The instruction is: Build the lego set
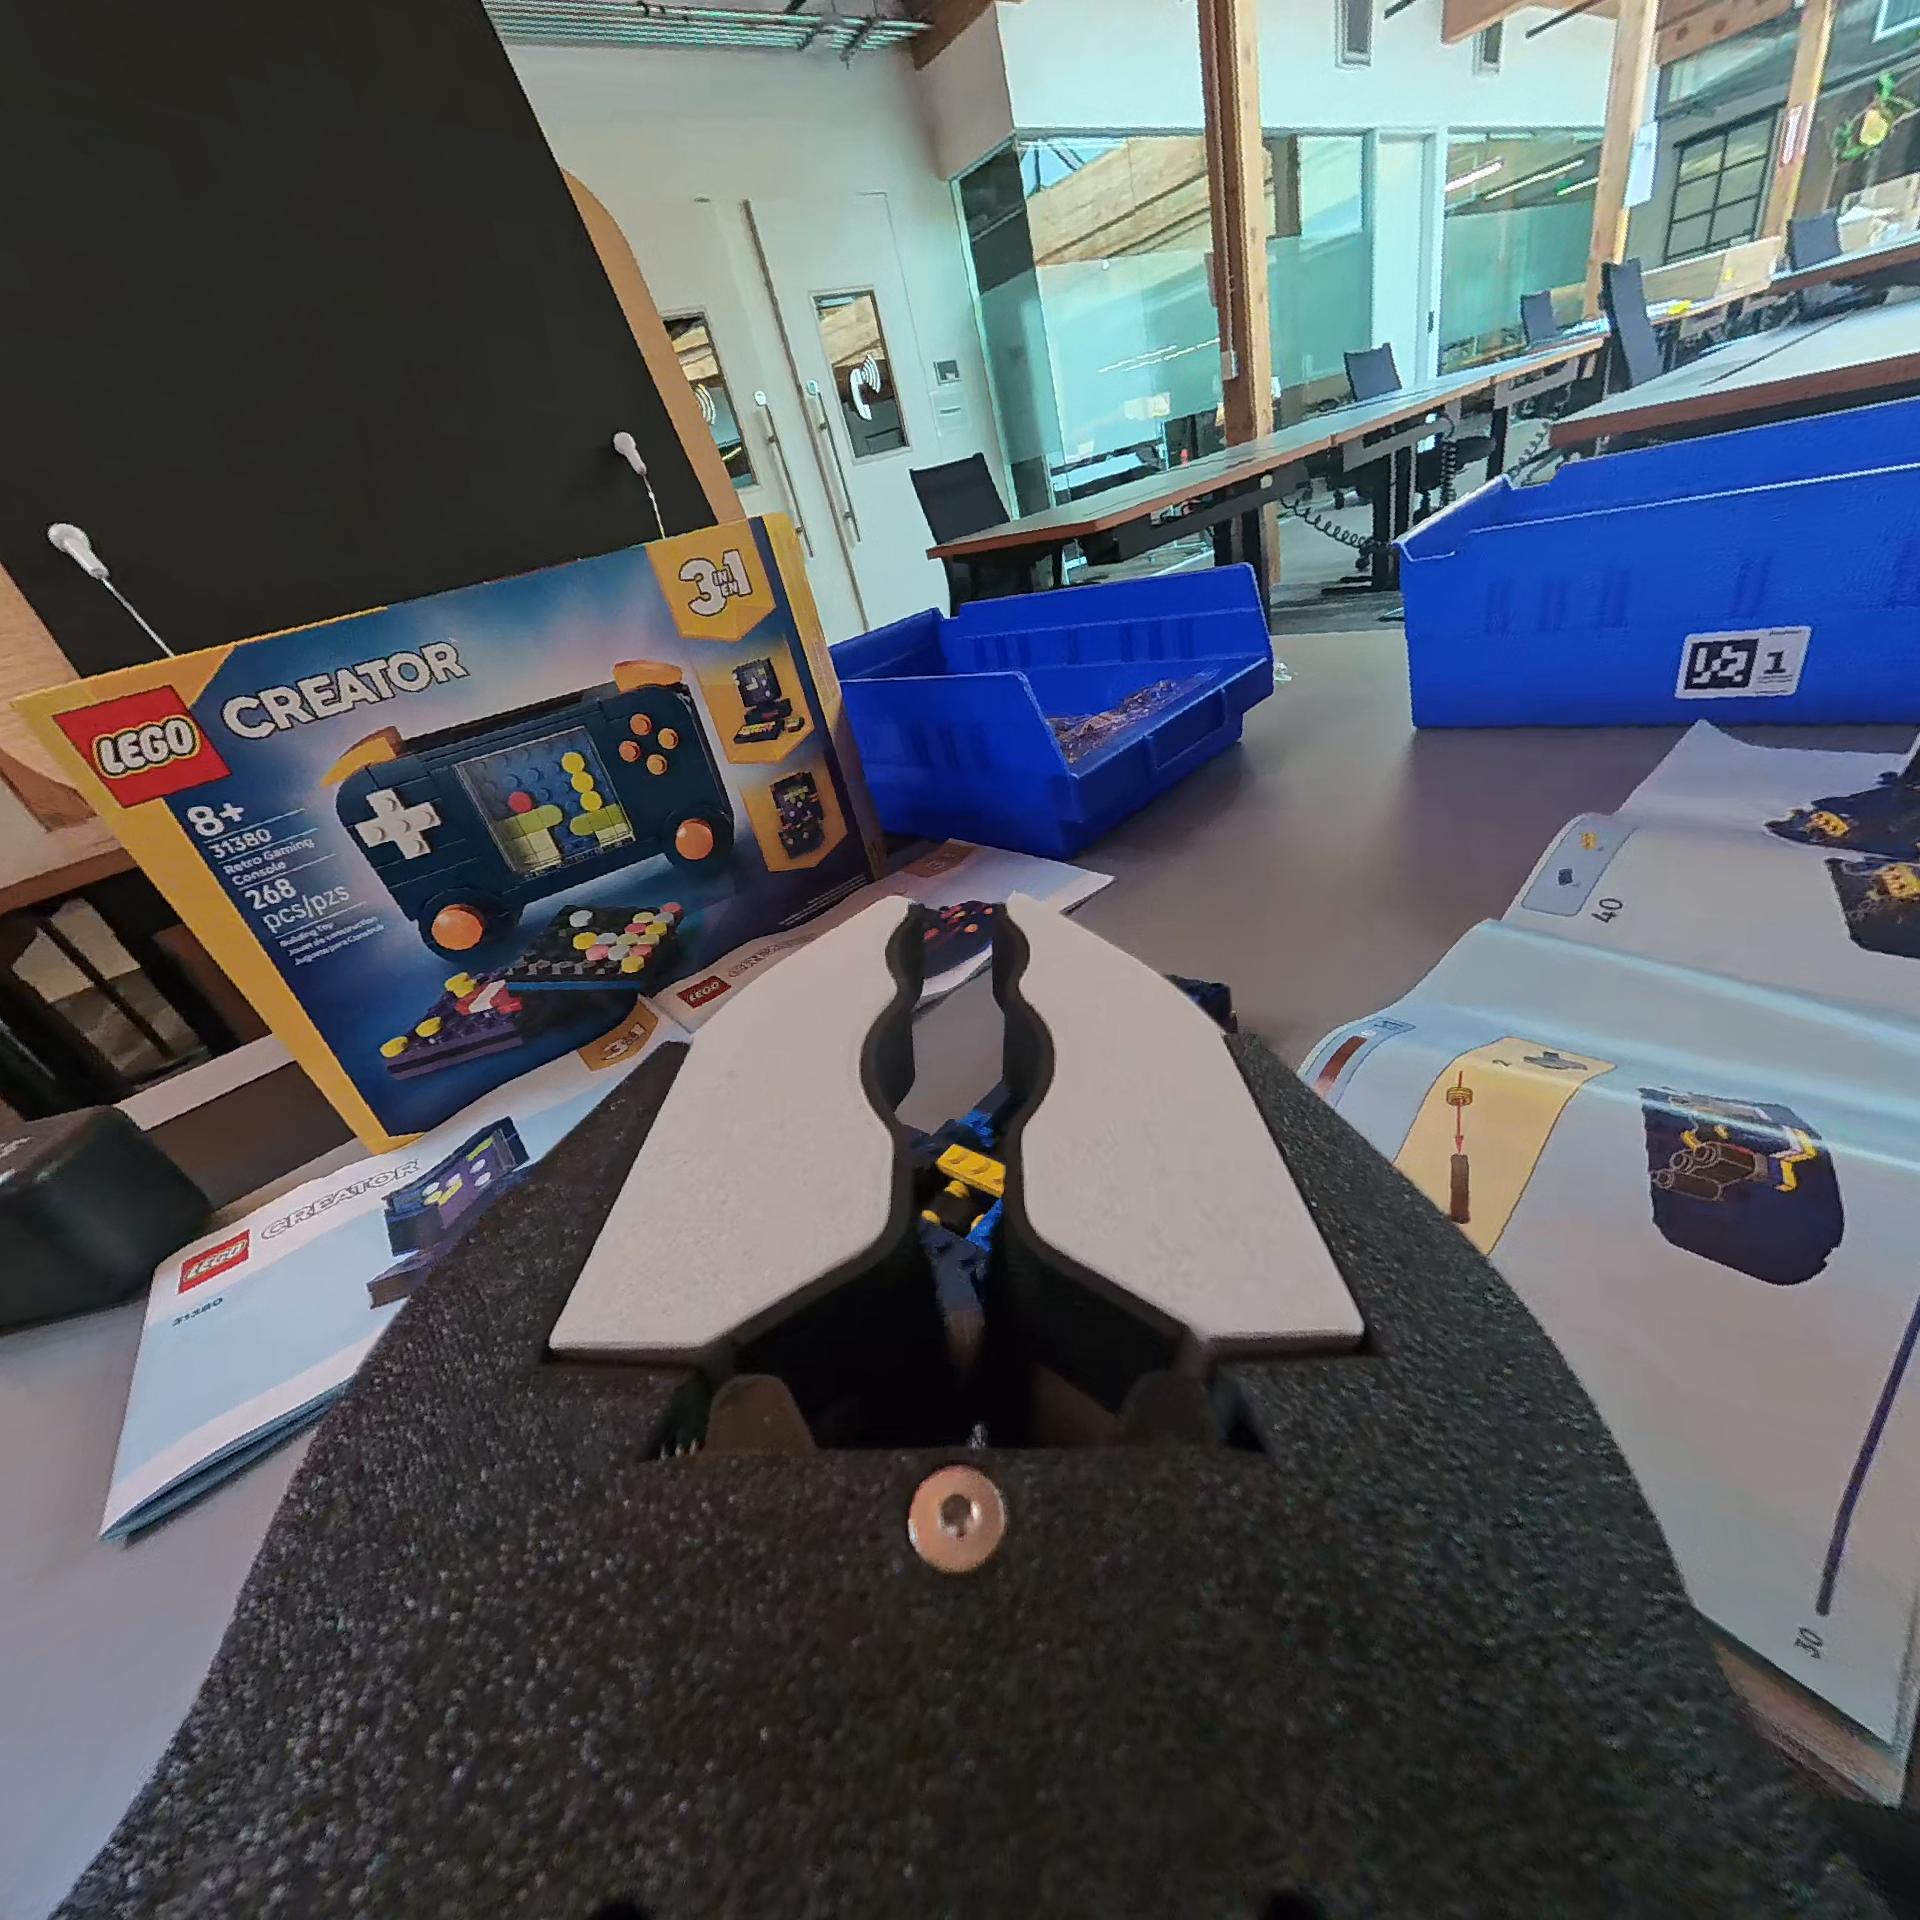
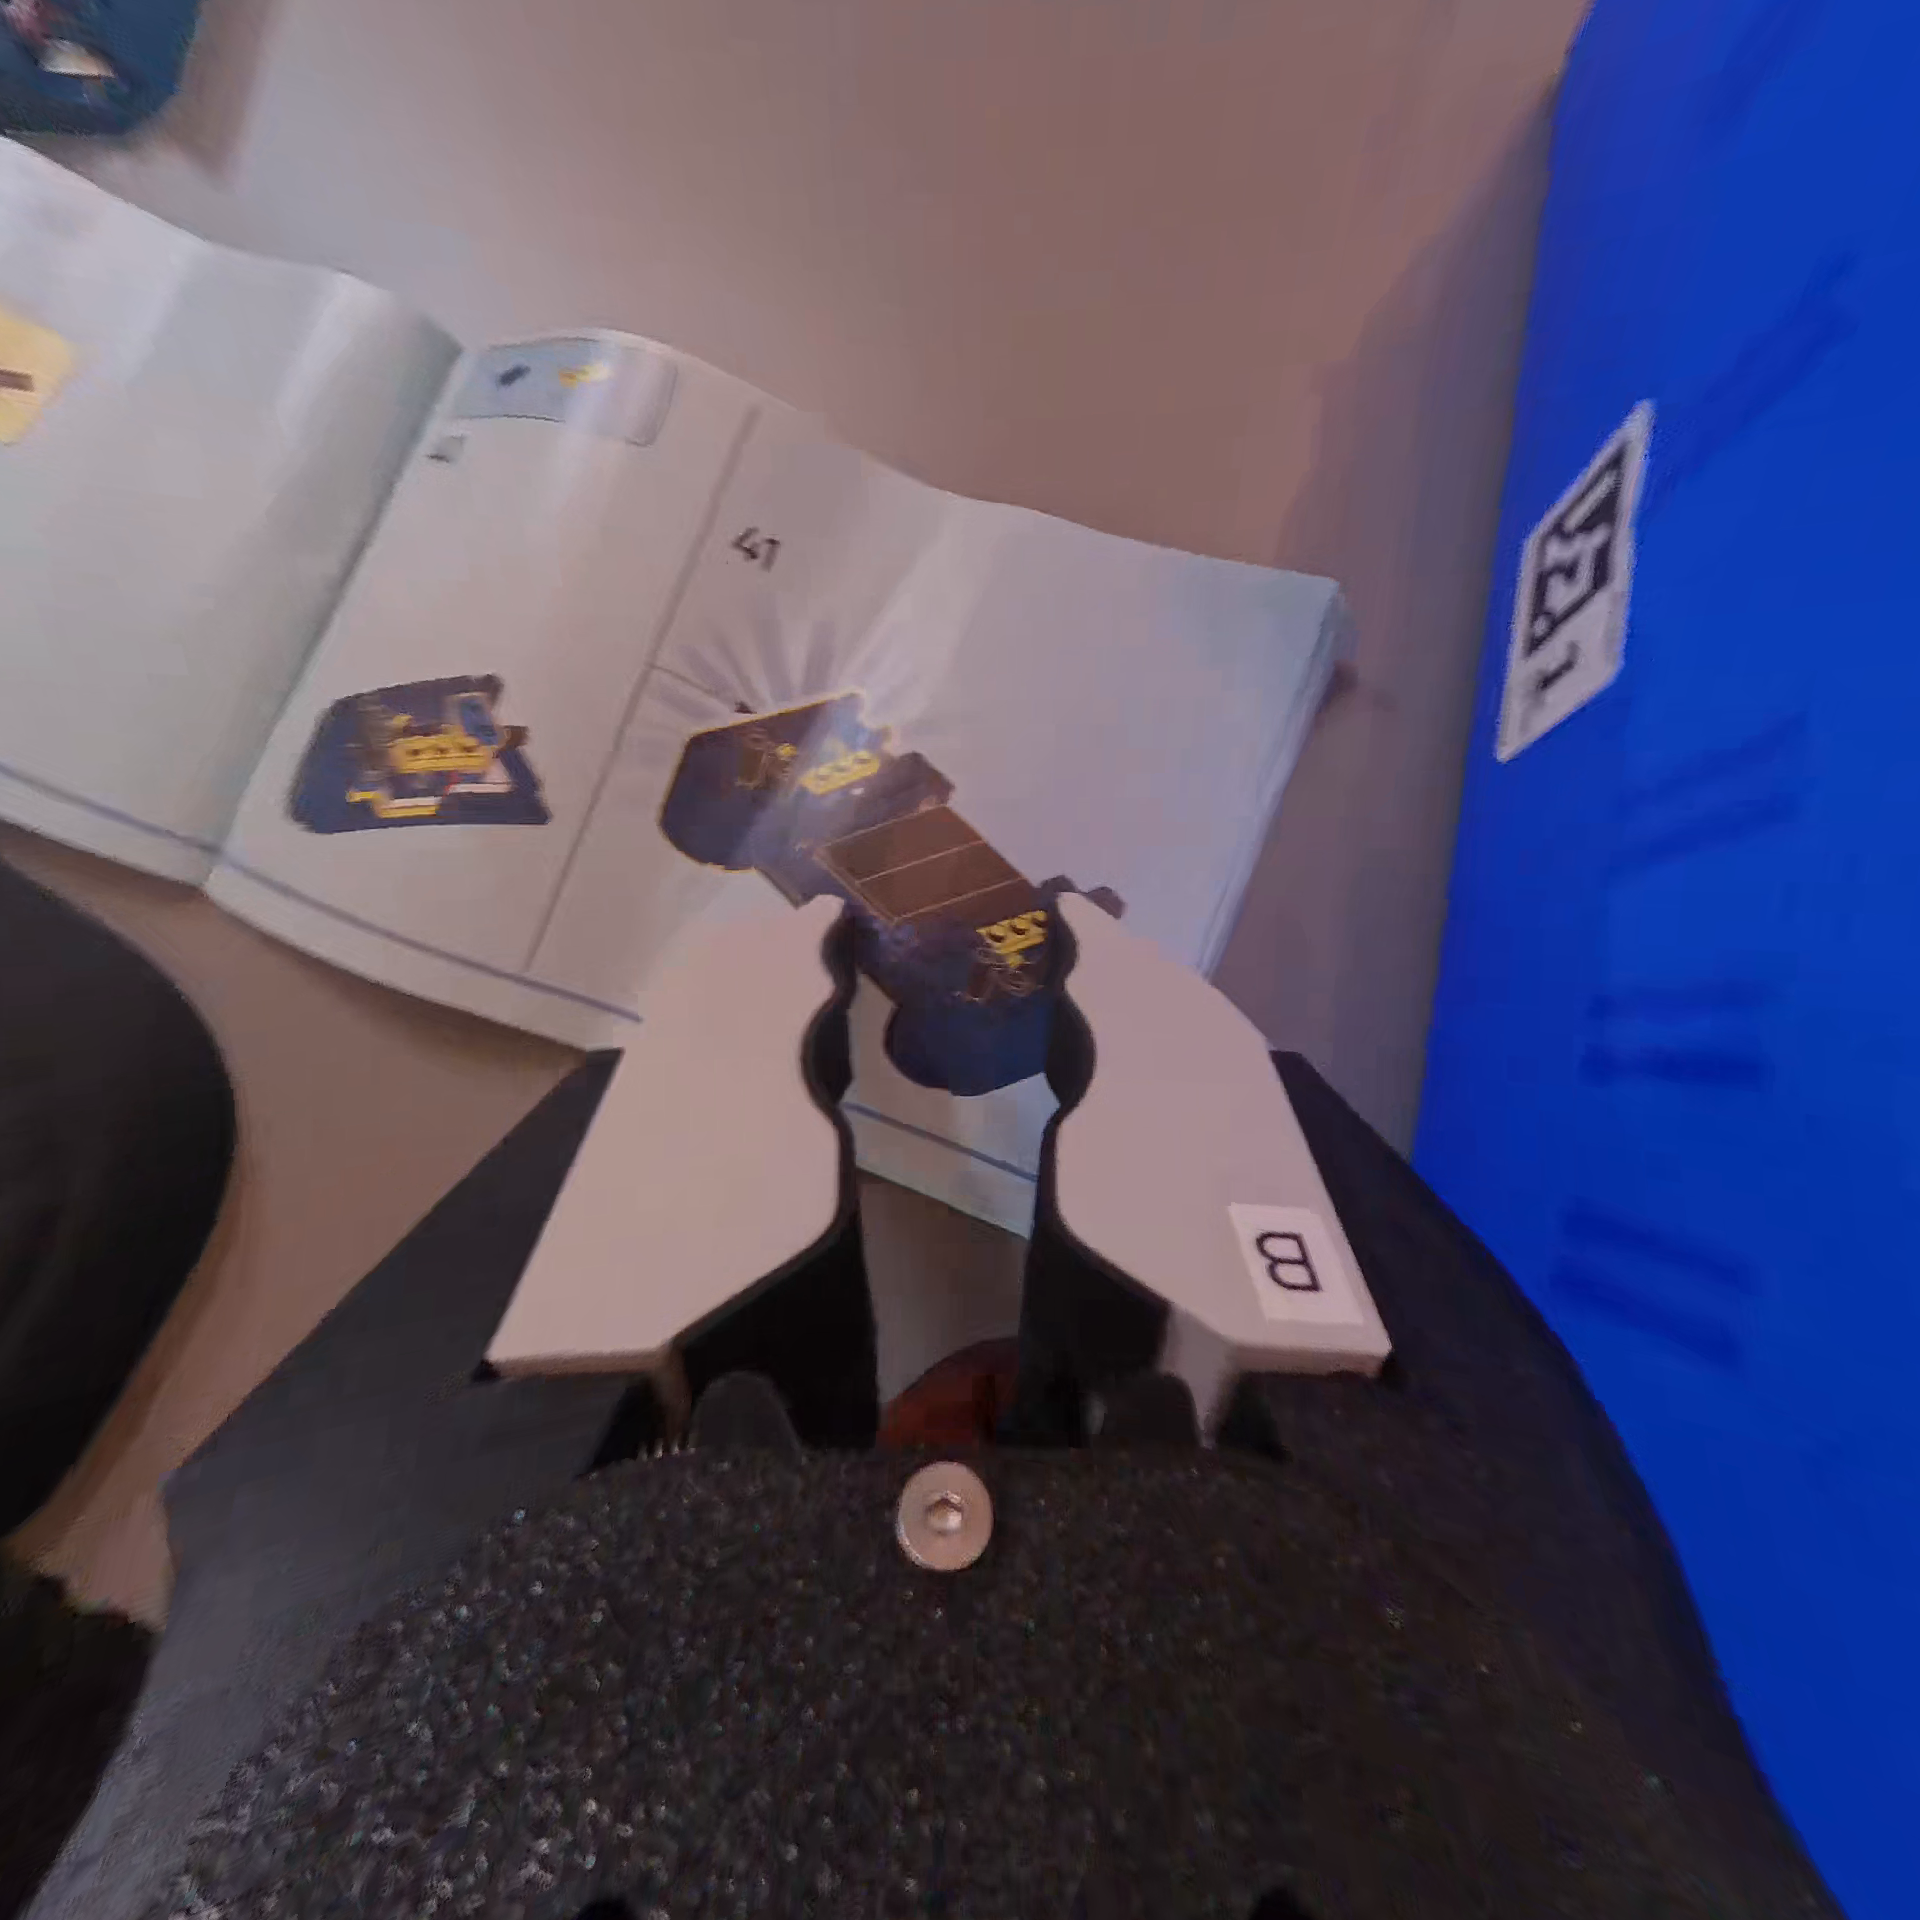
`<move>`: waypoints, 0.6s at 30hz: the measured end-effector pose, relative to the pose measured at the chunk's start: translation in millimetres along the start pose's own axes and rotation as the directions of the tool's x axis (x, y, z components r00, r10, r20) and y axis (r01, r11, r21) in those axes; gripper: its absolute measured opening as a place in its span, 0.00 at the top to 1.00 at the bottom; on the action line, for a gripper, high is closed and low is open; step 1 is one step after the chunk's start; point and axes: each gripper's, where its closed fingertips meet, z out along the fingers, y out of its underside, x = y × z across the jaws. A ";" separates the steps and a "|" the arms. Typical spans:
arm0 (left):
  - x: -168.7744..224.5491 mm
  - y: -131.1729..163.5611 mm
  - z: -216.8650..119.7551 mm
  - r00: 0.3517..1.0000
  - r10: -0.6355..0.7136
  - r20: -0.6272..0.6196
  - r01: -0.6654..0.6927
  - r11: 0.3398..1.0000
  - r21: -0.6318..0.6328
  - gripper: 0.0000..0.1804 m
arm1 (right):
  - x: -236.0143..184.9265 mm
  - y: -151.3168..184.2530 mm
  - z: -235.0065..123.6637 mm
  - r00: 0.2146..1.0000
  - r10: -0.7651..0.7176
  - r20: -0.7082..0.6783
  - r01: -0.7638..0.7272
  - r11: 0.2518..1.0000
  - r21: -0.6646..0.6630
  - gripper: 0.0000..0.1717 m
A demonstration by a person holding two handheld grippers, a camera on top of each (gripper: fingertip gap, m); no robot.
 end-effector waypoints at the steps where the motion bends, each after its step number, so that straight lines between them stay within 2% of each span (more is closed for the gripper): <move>1: 0.4 0.1 0.1 1.000 0.008 0.001 -0.008 1.000 -0.001 0.94 | 2.7 0.4 0.2 1.000 -0.005 -0.024 0.005 1.000 0.003 0.84; 4: 2.1 -0.5 0.3 1.000 0.027 -0.003 -0.027 1.000 0.001 0.93 | -1.2 2.7 -0.7 0.999 -0.027 -0.030 0.026 0.999 -0.023 0.83; 6: 3.1 0.2 0.4 0.999 0.038 -0.004 -0.038 0.999 -0.003 0.93 | -13.0 4.1 -1.5 0.999 -0.043 0.005 0.043 0.997 -0.056 0.66; 7: 3.5 0.3 0.4 0.999 0.044 -0.004 -0.044 0.999 -0.004 0.93 | -13.0 5.7 -1.5 0.998 -0.056 -0.026 0.054 0.996 -0.078 0.57; 9: 4.5 0.3 0.5 0.998 0.056 -0.006 -0.056 0.998 -0.006 0.93 | -13.6 8.1 0.3 0.993 -0.095 -0.071 0.087 0.990 -0.109 0.55; 11: 5.7 0.4 0.7 0.998 0.065 -0.009 -0.065 0.998 -0.007 0.93 | -18.3 6.7 2.4 0.994 -0.089 -0.060 0.083 0.991 -0.105 0.59; 15: 7.8 -0.8 0.3 0.996 0.089 -0.013 -0.089 0.996 -0.003 0.93 | -25.6 1.3 4.4 0.991 -0.129 -0.046 0.125 0.989 -0.074 0.85; 18: 11.5 -3.1 0.9 0.995 0.093 -0.032 -0.092 0.996 0.011 0.93 | -31.1 -3.3 6.2 0.978 -0.205 -0.043 0.202 0.978 -0.053 0.98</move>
